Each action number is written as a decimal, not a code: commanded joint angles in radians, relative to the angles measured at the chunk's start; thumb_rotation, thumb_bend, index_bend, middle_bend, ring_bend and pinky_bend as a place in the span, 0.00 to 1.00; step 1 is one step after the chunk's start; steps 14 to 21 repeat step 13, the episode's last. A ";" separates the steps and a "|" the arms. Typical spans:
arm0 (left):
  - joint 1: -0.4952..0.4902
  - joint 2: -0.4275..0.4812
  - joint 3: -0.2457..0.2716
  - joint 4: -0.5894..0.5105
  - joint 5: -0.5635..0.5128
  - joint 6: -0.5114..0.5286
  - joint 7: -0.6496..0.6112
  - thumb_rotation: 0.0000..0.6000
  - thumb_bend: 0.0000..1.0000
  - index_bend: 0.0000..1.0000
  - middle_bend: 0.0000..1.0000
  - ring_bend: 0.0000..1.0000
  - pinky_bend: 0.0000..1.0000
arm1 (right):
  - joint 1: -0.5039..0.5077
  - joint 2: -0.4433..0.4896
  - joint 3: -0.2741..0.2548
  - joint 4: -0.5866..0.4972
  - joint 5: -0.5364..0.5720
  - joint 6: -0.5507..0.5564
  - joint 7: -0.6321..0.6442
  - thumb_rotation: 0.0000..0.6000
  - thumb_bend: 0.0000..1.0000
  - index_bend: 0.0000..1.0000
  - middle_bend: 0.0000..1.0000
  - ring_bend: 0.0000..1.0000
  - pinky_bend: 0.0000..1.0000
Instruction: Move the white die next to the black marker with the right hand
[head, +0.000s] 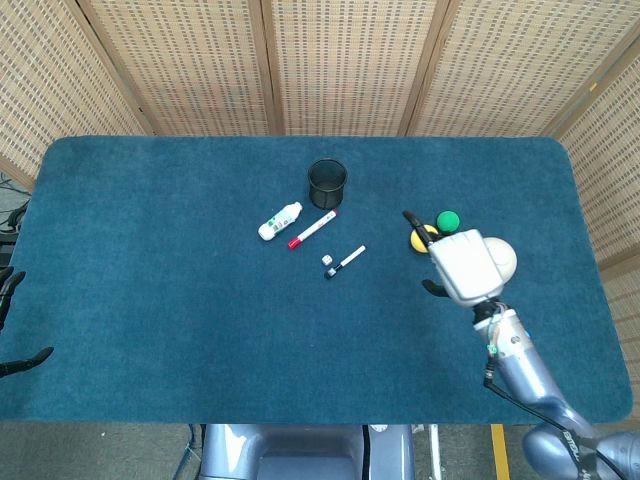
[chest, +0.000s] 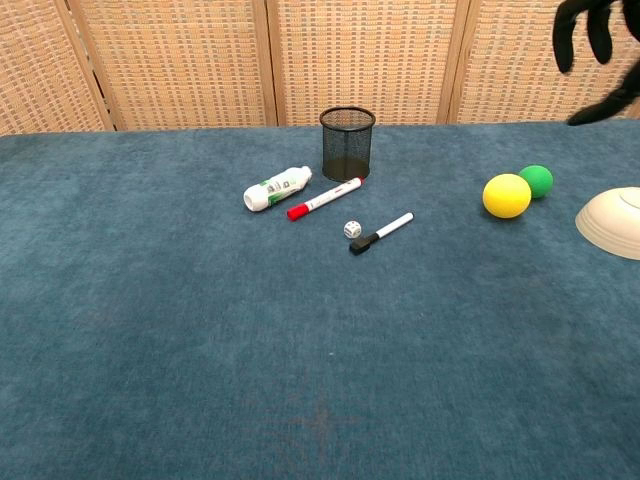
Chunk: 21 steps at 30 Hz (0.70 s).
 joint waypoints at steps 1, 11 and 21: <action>0.003 -0.002 0.003 -0.002 0.005 0.005 0.005 1.00 0.00 0.00 0.00 0.00 0.00 | -0.177 -0.043 -0.122 0.237 -0.248 0.206 0.234 1.00 0.00 0.06 0.02 0.01 0.18; 0.010 -0.014 0.004 -0.002 0.013 0.024 0.035 1.00 0.00 0.00 0.00 0.00 0.00 | -0.327 -0.141 -0.166 0.438 -0.260 0.301 0.464 1.00 0.00 0.00 0.00 0.00 0.03; 0.011 -0.017 0.005 -0.003 0.016 0.028 0.041 1.00 0.00 0.00 0.00 0.00 0.00 | -0.342 -0.151 -0.160 0.451 -0.261 0.314 0.481 1.00 0.00 0.00 0.00 0.00 0.03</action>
